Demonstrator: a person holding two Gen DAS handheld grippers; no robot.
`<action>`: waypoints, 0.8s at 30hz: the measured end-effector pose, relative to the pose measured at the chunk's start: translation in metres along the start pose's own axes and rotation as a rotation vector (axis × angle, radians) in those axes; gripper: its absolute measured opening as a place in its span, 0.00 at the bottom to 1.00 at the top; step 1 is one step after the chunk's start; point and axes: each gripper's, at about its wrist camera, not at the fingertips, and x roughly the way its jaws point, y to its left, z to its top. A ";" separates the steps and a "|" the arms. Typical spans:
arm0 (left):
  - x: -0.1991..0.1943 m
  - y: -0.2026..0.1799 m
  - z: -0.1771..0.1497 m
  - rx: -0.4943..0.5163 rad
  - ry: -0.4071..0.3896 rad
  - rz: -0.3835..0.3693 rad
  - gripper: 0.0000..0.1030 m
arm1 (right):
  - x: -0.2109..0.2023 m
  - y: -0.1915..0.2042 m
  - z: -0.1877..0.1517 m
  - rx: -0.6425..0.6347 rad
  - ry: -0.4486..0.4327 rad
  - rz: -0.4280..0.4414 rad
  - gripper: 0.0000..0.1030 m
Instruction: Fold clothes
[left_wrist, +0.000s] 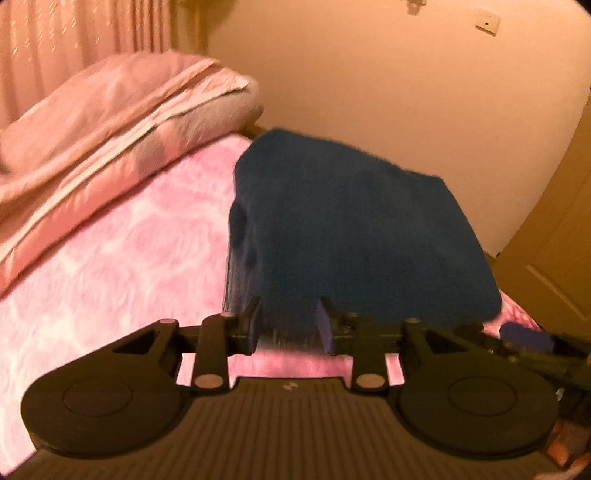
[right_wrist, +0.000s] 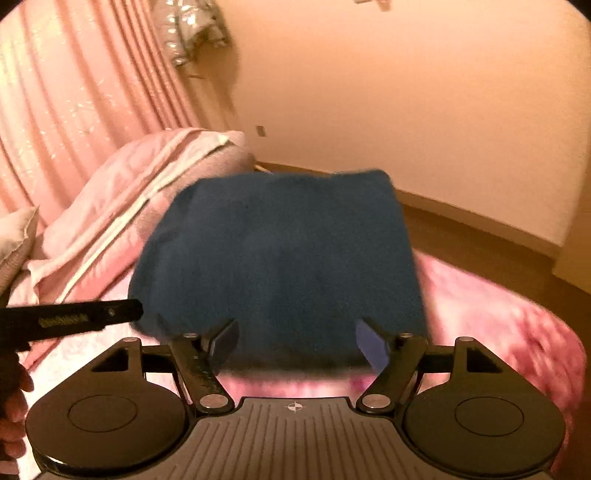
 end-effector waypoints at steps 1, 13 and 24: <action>-0.006 0.001 -0.005 -0.003 0.011 0.008 0.28 | -0.004 0.003 -0.005 0.008 0.011 -0.009 0.71; -0.073 0.002 -0.075 0.087 0.122 0.141 0.38 | -0.096 0.028 -0.070 0.035 0.025 -0.100 0.88; -0.147 -0.004 -0.120 0.148 0.074 0.155 0.55 | -0.163 0.048 -0.103 0.062 -0.003 -0.144 0.99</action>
